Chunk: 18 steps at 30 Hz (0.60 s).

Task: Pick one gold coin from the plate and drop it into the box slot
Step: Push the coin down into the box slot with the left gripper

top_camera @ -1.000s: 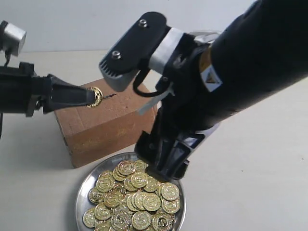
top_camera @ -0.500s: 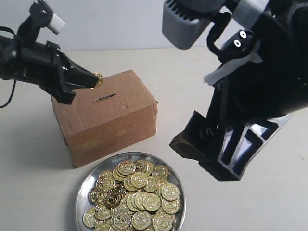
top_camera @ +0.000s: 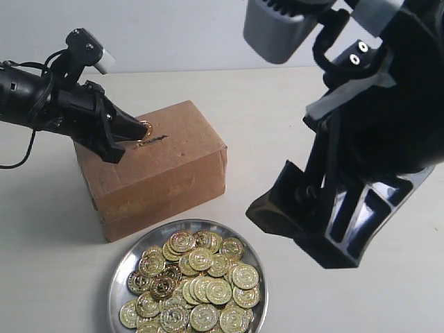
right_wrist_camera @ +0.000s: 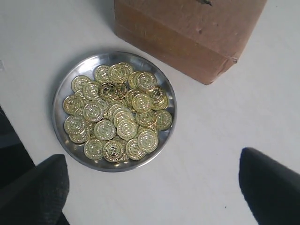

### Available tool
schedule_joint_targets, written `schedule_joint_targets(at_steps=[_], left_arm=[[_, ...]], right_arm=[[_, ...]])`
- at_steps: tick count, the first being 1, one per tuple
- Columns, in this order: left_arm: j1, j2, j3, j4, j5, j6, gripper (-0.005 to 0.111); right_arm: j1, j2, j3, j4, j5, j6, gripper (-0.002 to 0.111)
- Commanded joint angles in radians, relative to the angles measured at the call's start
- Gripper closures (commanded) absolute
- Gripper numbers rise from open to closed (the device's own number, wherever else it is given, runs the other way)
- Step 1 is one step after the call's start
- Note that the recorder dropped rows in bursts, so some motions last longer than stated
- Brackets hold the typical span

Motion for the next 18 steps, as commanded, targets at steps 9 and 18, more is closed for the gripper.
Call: schedule_joint_targets(at_steps=[9,18], left_arm=[[-0.013,-0.001,-0.006,-0.040,0.007,0.073,0.107],[-0.013,0.010,-0.006,-0.040,0.014,0.073,0.107]], right_arm=[[0.001,-0.007,-0.005,0.000,-0.001,0.000,0.016],[0.001,-0.007,-0.005,0.018,-0.001,0.000,0.016]])
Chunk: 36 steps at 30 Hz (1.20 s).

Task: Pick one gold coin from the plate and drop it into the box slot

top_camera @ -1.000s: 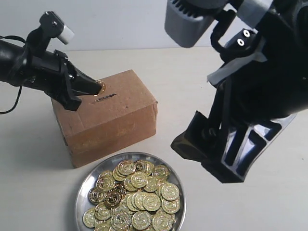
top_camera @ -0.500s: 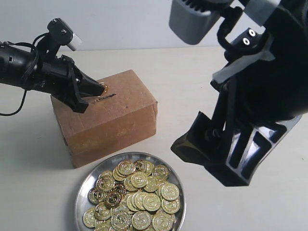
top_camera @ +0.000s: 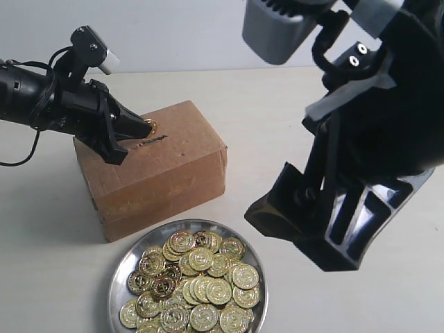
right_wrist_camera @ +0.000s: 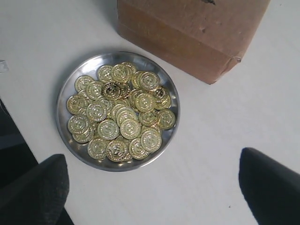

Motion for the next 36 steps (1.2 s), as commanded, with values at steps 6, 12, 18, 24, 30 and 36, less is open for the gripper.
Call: schedule_joint_targets(at_steps=[6,12,18,24,30,36], left_arm=[[-0.004,0.035,-0.004,-0.010,0.022,0.009,0.107],[-0.004,0.035,-0.004,-0.010,0.022,0.029,0.106],[-0.004,0.035,-0.004,-0.010,0.003,0.031,0.071],[-0.004,-0.002,-0.004,-0.048,0.001,0.031,0.063],[-0.004,-0.234,-0.004,-0.048,0.051,0.002,0.107],[-0.004,-0.445,-0.004,-0.048,0.059,-0.139,0.107]], right_arm=[[0.001,-0.007,-0.005,0.006,-0.003,0.000,0.016],[0.001,-0.007,-0.005,0.006,-0.003,0.000,0.016],[0.001,-0.007,-0.005,0.006,-0.003,0.000,0.016],[0.001,-0.007,-0.005,0.006,-0.003,0.000,0.016],[0.001,-0.011,-0.005,0.004,-0.108,-0.044,0.016],[0.001,-0.019,0.095,-0.089,-0.589,-0.096,0.016]])
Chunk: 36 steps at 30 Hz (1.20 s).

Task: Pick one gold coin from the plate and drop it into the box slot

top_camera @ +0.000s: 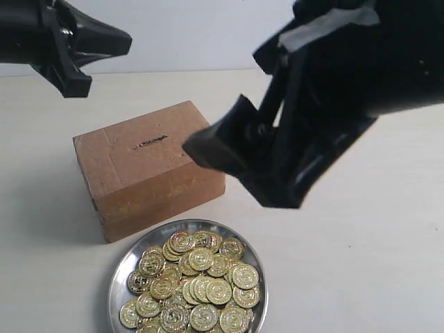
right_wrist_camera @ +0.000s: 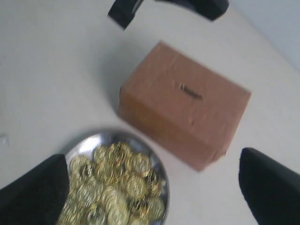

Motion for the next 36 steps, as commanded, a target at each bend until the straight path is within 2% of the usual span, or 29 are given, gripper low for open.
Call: schedule_joint_targets(at_steps=[1,2,3,7,16,19,22,25,29,31,34,36], left_arm=[[-0.004,-0.118,-0.004,-0.014,0.023,-0.087,0.107],[-0.004,-0.171,-0.004,-0.010,0.038,-0.119,0.107],[-0.004,-0.199,-0.004,-0.010,0.042,-0.122,0.107],[-0.004,-0.260,-0.004,0.000,0.042,-0.124,0.107],[-0.004,-0.283,0.002,0.002,0.038,-0.118,0.107],[-0.004,-0.328,0.038,0.002,0.019,-0.118,0.107],[0.001,-0.433,0.134,0.002,0.001,-0.118,0.107],[0.040,-0.613,0.291,0.002,0.005,-0.118,0.107],[0.167,-0.865,0.542,0.002,0.005,-0.118,0.107],[0.203,-0.988,0.645,0.002,0.005,-0.118,0.107],[0.213,-1.154,0.792,0.002,0.005,-0.116,0.107],[0.214,-1.203,0.834,0.002,0.005,-0.116,0.107]], right_arm=[[0.001,-0.002,0.095,-0.102,-0.317,-0.012,0.016],[0.001,0.007,0.148,-0.142,-0.437,-0.009,0.016],[0.001,0.017,0.177,-0.147,-0.483,-0.009,0.016],[0.001,0.047,0.196,-0.135,-0.438,-0.009,0.016],[0.001,0.047,0.196,-0.135,-0.477,-0.009,0.016],[-0.002,0.031,0.196,-0.135,-0.474,-0.009,0.016],[-0.014,-0.029,0.196,-0.106,-0.472,-0.011,0.016],[-0.119,-0.131,0.196,-0.102,-0.472,-0.011,0.016],[-0.354,-0.300,0.196,-0.102,-0.472,-0.009,0.016],[-0.458,-0.406,0.196,-0.102,-0.472,-0.009,0.016],[-0.578,-0.592,0.196,-0.102,-0.472,-0.009,0.016],[-0.621,-0.665,0.196,-0.102,-0.472,-0.009,0.016]])
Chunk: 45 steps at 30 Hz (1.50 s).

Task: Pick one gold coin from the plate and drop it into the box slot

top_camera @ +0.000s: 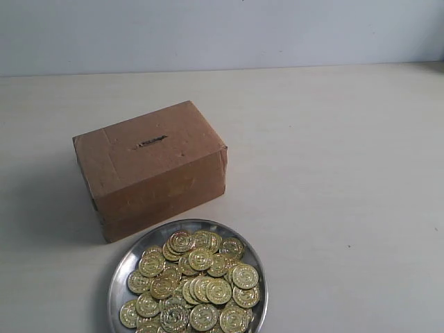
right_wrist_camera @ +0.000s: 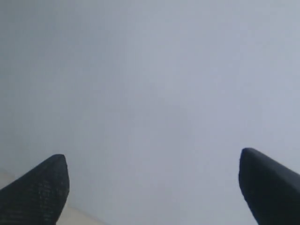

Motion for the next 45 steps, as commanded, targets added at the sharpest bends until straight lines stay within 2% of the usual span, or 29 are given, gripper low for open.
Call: schedule_joint_targets(at_steps=[1,9,14,21,26,28,29,32,35,37,41,42,45], left_arm=[[0.008,-0.116,0.101,-0.004,0.000,-0.001,0.107],[0.017,-0.145,0.118,0.003,0.000,-0.001,0.107],[0.017,-0.145,0.118,0.003,0.000,-0.001,0.107],[0.015,-0.201,0.118,0.003,0.000,-0.001,0.107],[0.015,-0.261,0.118,0.013,0.000,-0.001,0.107],[0.019,-0.261,0.101,0.086,0.002,-0.001,0.107],[0.019,-0.261,0.067,0.188,0.000,-0.001,0.107],[0.019,-0.261,-0.016,0.297,-0.007,-0.001,0.107],[0.021,-0.261,-0.100,0.469,-0.071,-0.001,0.107],[0.037,-0.261,-0.108,0.610,-0.175,-0.001,0.107],[0.051,-0.261,-0.099,0.867,-0.265,-0.001,0.107],[0.051,-0.261,-0.085,0.951,-0.270,-0.001,0.107],[0.051,-0.261,-0.038,1.014,-0.274,-0.001,0.107]], right_arm=[[-0.110,-0.187,0.006,0.003,-0.013,0.000,0.016],[-0.262,-0.445,0.006,0.003,-0.013,0.000,0.016],[-0.264,-0.573,0.006,0.023,-0.013,0.000,0.016],[-0.264,-0.573,0.009,0.095,0.127,0.000,0.016],[-0.264,-0.573,0.089,0.121,0.117,0.000,0.016],[-0.264,-0.573,0.118,0.121,0.101,0.000,0.016],[-0.264,-0.573,0.149,0.121,0.067,0.000,0.016],[-0.264,-0.573,0.195,0.121,0.028,0.000,0.016],[-0.264,-0.573,0.238,0.121,0.015,0.000,0.016],[-0.264,-0.573,0.268,0.121,0.017,0.000,0.016],[-0.264,-0.573,0.307,0.113,0.000,0.000,0.016],[-0.264,-0.573,0.333,0.052,-0.023,0.000,0.016],[-0.264,-0.573,0.408,-0.065,-0.089,0.000,0.016]])
